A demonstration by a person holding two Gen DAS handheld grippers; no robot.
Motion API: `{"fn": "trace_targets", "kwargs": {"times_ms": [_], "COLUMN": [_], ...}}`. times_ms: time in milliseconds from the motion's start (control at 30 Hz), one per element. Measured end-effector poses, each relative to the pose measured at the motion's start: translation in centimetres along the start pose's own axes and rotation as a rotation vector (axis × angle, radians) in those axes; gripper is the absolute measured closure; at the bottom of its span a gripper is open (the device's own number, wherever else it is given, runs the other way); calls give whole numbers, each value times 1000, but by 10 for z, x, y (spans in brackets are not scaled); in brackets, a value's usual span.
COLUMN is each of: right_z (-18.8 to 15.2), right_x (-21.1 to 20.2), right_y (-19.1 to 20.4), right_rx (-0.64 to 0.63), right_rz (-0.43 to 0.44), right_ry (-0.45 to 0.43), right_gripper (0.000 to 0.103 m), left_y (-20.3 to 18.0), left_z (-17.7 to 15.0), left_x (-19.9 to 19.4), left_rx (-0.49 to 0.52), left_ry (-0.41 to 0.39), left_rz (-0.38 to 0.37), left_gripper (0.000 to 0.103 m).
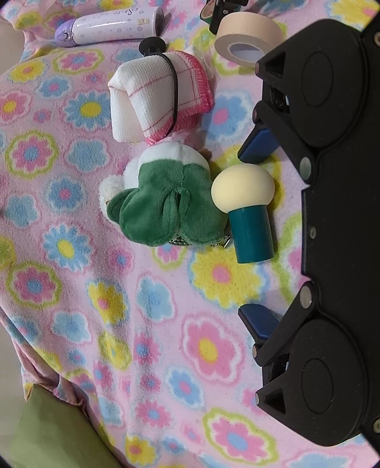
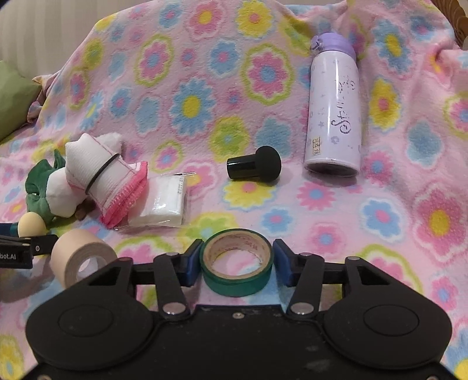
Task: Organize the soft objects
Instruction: 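Close the right gripper on the green tape roll while the left grasps the teal-and-cream peg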
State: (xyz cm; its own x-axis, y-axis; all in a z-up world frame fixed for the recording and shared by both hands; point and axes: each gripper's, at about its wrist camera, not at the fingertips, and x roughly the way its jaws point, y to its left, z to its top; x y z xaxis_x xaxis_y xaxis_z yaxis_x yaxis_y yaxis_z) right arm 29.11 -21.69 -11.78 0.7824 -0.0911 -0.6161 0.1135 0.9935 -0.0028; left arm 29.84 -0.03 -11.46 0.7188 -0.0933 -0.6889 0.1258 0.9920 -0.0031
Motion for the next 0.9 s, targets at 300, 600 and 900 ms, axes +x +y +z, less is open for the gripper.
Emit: {"fn": "trace_targets", "kwargs": {"times_ms": [300, 600, 900], "right_z": [-1, -1, -1], "right_x": [0, -1, 0], "right_y": [-1, -1, -1], "right_rx": [14, 26, 41], "right_rz": [6, 3, -3], "right_ry": [-2, -8, -15], "right_gripper": [53, 53, 54], "left_y": [1, 5, 5], "left_z": [-1, -3, -4], "left_x": [-3, -6, -8], "left_rx": [-6, -23, -24], "left_ry": [-24, -61, -78], "left_rz": [-14, -32, -28], "left_gripper": [12, 32, 43]}}
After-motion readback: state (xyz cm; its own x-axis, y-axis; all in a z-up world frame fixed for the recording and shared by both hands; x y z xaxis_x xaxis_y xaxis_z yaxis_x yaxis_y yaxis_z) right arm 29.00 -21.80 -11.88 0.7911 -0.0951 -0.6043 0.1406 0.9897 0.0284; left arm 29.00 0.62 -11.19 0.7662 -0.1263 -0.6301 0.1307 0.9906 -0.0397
